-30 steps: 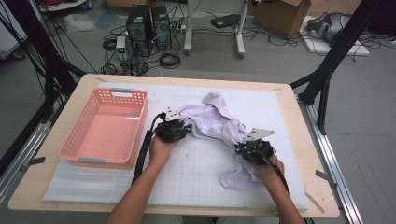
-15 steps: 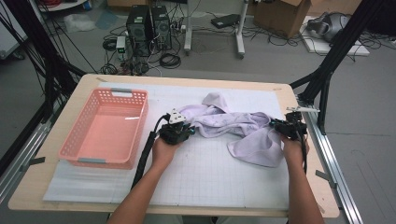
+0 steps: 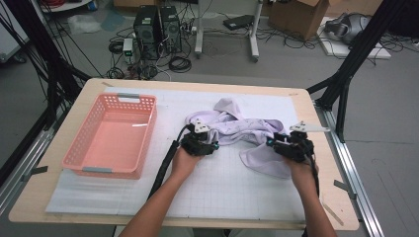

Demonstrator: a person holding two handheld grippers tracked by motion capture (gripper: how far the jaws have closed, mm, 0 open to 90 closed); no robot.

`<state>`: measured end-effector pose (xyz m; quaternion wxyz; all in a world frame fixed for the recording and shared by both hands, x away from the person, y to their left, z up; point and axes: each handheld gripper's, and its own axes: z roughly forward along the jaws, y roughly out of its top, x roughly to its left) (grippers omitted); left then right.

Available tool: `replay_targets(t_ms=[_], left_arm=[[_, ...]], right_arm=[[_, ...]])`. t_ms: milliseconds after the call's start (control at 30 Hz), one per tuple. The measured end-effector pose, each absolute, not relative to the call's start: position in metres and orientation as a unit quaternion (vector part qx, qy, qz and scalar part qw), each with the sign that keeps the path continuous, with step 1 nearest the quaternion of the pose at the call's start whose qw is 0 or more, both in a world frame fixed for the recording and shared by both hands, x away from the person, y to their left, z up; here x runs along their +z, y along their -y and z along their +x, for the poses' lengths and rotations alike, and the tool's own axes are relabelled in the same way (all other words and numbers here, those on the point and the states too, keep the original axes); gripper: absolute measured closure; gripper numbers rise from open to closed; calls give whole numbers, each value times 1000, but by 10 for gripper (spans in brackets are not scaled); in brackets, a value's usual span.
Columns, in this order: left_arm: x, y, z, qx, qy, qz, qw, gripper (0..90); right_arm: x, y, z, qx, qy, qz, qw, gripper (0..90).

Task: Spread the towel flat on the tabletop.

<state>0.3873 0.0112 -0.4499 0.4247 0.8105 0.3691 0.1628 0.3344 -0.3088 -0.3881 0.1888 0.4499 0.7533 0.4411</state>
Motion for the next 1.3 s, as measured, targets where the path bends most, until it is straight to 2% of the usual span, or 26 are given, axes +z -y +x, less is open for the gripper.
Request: replay_targets(t_ms=[67, 200, 267, 333, 367, 433, 467, 533, 667, 900, 967, 1033, 1100, 1133, 1167, 1200, 1300], left_arm=[[-450, -8, 388, 168, -374, 812, 415, 530], [-450, -10, 390, 184, -394, 804, 406, 796], [-449, -14, 392, 180, -399, 801, 409, 830], [-445, -20, 392, 186, -402, 799, 406, 837], [-444, -22, 392, 187, -404, 798, 406, 838], [-440, -28, 392, 194, -408, 791, 413, 840], [-438, -30, 392, 197, -408, 789, 415, 841], [-435, -35, 392, 200, -410, 784, 420, 841], [-432, -45, 392, 204, -421, 773, 429, 841], [-432, -57, 388, 201, -426, 767, 436, 831], [-430, -60, 387, 188, -434, 760, 446, 779], [-428, -59, 385, 173, -442, 755, 453, 662], [-426, -53, 380, 173, -428, 761, 455, 602], [-425, -49, 378, 174, -423, 763, 457, 588], [-425, -49, 378, 174, -423, 763, 457, 576], [-424, -41, 374, 170, -406, 765, 469, 572], [-427, -28, 372, 165, -381, 774, 477, 572]], right_arm=[[-397, 293, 331, 442, -766, 437, 161, 594], [-419, 263, 329, 418, -799, 411, 136, 593], [-430, 251, 329, 400, -813, 404, 126, 594], [-439, 242, 329, 386, -824, 395, 128, 632], [-444, 238, 329, 368, -833, 390, 136, 656], [-445, 236, 327, 363, -832, 387, 159, 778], [-444, 237, 326, 366, -833, 385, 153, 838], [-444, 238, 321, 378, -834, 380, 133, 884], [-442, 240, 304, 409, -842, 345, 75, 887], [-439, 255, 259, 437, -841, 315, 55, 889], [-436, 265, 238, 447, -839, 305, 52, 889], [-433, 274, 226, 456, -835, 304, 44, 887], [-431, 285, 216, 459, -833, 306, 46, 859], [-429, 291, 214, 466, -825, 314, 56, 769], [-429, 291, 214, 466, -825, 314, 56, 769], [-424, 302, 215, 476, -805, 345, 82, 674], [-414, 310, 225, 475, -783, 378, 137, 625]])
